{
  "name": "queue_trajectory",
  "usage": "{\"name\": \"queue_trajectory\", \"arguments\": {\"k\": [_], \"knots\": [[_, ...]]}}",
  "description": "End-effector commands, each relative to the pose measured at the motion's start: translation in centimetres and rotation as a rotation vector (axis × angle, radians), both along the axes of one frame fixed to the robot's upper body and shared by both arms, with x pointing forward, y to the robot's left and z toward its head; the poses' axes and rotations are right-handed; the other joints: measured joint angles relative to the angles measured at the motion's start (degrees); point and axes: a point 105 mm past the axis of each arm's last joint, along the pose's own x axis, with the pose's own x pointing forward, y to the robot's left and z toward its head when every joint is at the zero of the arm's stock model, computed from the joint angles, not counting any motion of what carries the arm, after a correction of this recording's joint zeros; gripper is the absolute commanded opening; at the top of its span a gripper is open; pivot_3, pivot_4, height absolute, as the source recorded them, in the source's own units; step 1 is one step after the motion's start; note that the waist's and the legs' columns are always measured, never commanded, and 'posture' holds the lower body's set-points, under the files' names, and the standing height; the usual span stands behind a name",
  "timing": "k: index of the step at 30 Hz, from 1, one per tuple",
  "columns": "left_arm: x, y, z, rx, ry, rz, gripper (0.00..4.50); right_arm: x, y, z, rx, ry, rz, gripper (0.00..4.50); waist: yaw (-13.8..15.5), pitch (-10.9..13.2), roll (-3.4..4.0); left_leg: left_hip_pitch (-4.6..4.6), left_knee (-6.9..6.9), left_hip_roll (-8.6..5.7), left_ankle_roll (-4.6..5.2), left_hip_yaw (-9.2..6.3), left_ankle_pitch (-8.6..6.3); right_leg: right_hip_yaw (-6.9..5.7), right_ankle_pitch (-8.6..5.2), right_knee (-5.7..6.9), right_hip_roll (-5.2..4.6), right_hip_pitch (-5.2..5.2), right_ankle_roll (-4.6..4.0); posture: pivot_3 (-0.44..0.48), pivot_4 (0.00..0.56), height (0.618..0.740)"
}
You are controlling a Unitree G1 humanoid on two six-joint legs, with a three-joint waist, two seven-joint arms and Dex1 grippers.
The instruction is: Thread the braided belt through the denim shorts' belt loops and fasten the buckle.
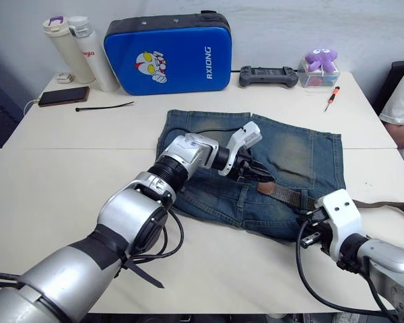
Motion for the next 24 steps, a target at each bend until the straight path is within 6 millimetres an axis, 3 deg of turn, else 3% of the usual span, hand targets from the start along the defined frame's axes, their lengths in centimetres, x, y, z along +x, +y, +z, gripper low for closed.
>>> {"name": "queue_trajectory", "arguments": {"k": [1, 13, 16, 21, 24], "knots": [[-0.6, -0.6, 0.3, 0.025, -0.035, -0.064, 3.02, -0.1, 0.8, 0.7, -0.006, -0.029, 0.017, 0.0, -0.04, 0.0, 0.0, 0.0, 0.0, 0.0, 0.0, 0.0, 0.0, 0.0, 0.0, 0.01, 0.0, 0.0, 0.0, 0.0, 0.15, 0.74], [-1.2, -0.4, -1.3, 0.07, -0.015, -0.093, 3.02, -0.1, 1.3, 1.2, -0.017, -0.045, 0.017, 0.0, -0.1, -0.01, 0.01, 0.0, 0.0, 0.0, 0.0, 0.0, 0.0, 0.01, 0.0, 0.04, 0.01, -0.02, 0.0, 0.0, 0.15, 0.74], [-1.6, -0.5, -1.3, 0.059, 0.019, -0.11, 2.22, 0.0, 1.2, 1.3, -0.023, -0.047, 0.015, 0.0, -0.1, -0.01, 0.01, 0.0, 0.0, 0.0, 0.0, 0.0, 0.0, 0.01, 0.0, 0.04, 0.01, -0.02, 0.0, 0.0, 0.15, 0.74], [-1.2, -0.6, 0.0, 0.023, 0.018, -0.089, 0.05, 0.1, 1.1, 1.2, -0.037, -0.044, 0.004, 0.0, -0.1, -0.01, 0.01, 0.0, 0.0, 0.0, 0.0, 0.0, 0.0, 0.01, 0.0, 0.03, 0.01, -0.02, 0.0, 0.0, 0.15, 0.74], [-1.1, -0.6, 0.9, -0.003, 0.022, -0.082, 0.05, 0.3, 0.8, 0.7, -0.058, -0.029, -0.022, 0.0, -0.11, 0.0, 0.01, -0.01, 0.0, 0.0, 0.0, 0.0, 0.0, 0.01, 0.0, 0.04, 0.01, -0.02, 0.0, 0.0, 0.15, 0.74]]}}
